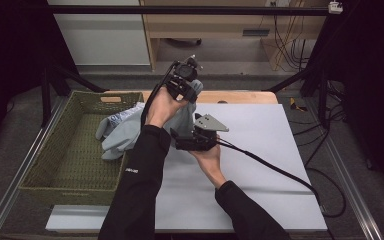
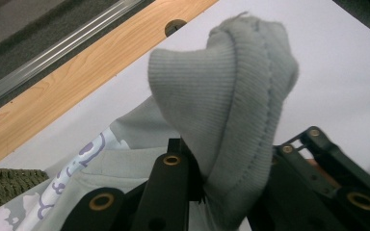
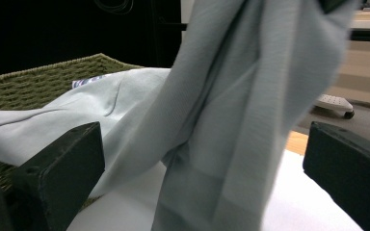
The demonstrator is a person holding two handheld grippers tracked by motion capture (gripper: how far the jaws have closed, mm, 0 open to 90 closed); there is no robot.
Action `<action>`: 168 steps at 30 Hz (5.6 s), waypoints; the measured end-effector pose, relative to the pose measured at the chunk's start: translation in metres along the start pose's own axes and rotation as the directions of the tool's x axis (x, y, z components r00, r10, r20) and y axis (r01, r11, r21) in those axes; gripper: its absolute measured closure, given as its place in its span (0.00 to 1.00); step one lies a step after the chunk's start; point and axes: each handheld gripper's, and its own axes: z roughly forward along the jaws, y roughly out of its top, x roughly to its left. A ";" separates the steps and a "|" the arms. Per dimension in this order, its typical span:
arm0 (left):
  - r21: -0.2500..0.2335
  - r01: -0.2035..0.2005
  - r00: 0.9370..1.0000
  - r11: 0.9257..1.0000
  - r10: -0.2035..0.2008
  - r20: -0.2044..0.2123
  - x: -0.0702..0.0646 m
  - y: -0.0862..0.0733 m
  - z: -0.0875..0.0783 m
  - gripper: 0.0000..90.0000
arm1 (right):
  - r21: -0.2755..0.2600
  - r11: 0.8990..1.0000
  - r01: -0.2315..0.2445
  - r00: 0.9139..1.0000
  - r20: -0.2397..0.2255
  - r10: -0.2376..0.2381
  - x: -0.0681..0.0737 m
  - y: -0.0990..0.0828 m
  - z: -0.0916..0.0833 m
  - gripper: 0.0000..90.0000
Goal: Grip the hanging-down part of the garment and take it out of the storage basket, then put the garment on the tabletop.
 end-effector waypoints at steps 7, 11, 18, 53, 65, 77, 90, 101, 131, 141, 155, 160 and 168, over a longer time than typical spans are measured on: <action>0.003 -0.001 1.000 1.000 0.001 -0.003 0.001 -0.001 -0.001 0.90 | 0.016 1.000 -0.008 1.000 0.011 0.008 0.000 -0.003 0.015 0.07; 0.003 -0.002 1.000 1.000 0.002 -0.005 0.000 -0.001 -0.002 0.90 | 0.021 1.000 -0.017 1.000 -0.008 0.017 -0.002 -0.007 0.023 0.16; 0.011 -0.005 1.000 1.000 0.005 -0.013 0.000 -0.002 -0.002 0.90 | 0.045 0.998 -0.042 0.997 -0.060 0.045 0.000 -0.007 0.022 0.59; -0.007 -0.017 1.000 1.000 0.017 0.005 -0.010 -0.001 -0.014 0.90 | 0.059 0.994 0.096 0.990 -0.105 -0.090 -0.015 0.016 -0.052 0.92; -0.013 -0.039 0.999 0.999 0.039 0.026 -0.022 -0.002 -0.024 0.90 | 0.042 0.991 0.127 0.988 -0.098 -0.123 -0.022 0.026 -0.084 0.92; -0.010 -0.067 0.997 0.998 0.068 0.046 -0.031 -0.005 -0.028 0.90 | 0.046 0.989 0.138 0.988 -0.080 -0.135 -0.027 0.032 -0.106 0.92; -0.007 -0.082 0.995 0.997 0.082 0.061 -0.038 -0.004 -0.028 0.90 | 0.060 0.988 0.142 0.989 -0.057 -0.139 -0.034 0.036 -0.123 0.92; 0.000 -0.094 0.993 0.996 0.093 0.072 -0.043 -0.004 -0.025 0.90 | 0.090 0.983 0.157 0.987 -0.043 -0.154 -0.037 0.037 -0.134 0.92; 0.010 -0.145 0.987 0.989 0.144 0.071 -0.055 -0.004 -0.018 0.90 | 0.075 0.985 0.153 0.988 -0.044 -0.150 -0.044 0.008 -0.140 0.56; 0.017 -0.157 0.986 0.988 0.155 0.067 -0.053 -0.011 -0.008 0.90 | -0.010 0.997 0.072 0.997 0.006 -0.072 -0.047 0.001 -0.152 0.06; -0.010 -0.189 0.978 0.982 0.189 0.086 -0.060 -0.033 0.006 0.90 | -0.034 0.999 0.001 0.999 0.045 0.001 -0.069 -0.011 -0.182 0.01; -0.025 -0.198 0.976 0.980 0.199 0.092 -0.062 -0.042 0.014 0.90 | -0.045 0.999 -0.017 0.999 0.041 0.019 -0.078 -0.023 -0.194 0.01; -0.055 -0.198 0.972 0.979 0.203 0.115 -0.066 -0.058 0.025 0.89 | -0.030 0.999 -0.021 0.997 0.070 0.023 -0.087 -0.038 -0.207 0.01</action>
